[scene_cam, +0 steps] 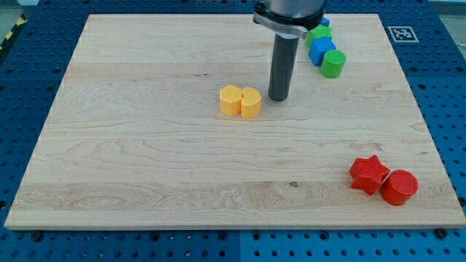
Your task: Move your arm to the top center
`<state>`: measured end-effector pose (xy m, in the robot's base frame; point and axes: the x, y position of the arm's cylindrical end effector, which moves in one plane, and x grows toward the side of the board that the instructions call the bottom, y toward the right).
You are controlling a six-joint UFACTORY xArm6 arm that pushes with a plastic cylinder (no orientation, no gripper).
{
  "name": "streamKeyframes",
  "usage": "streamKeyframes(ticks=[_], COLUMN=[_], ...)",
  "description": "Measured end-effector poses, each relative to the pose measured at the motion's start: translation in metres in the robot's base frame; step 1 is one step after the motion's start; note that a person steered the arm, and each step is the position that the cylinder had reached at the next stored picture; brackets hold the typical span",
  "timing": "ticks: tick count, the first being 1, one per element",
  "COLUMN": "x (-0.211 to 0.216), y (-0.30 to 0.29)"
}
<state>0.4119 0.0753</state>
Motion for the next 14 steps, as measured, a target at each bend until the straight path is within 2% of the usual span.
streamKeyframes(ticks=[2,3,5,7,9,11,14], x=[0.000,0.001,0.003,0.003,-0.058,-0.058,-0.061], y=[0.012,0.066,0.078,0.168,0.164,0.144,0.046])
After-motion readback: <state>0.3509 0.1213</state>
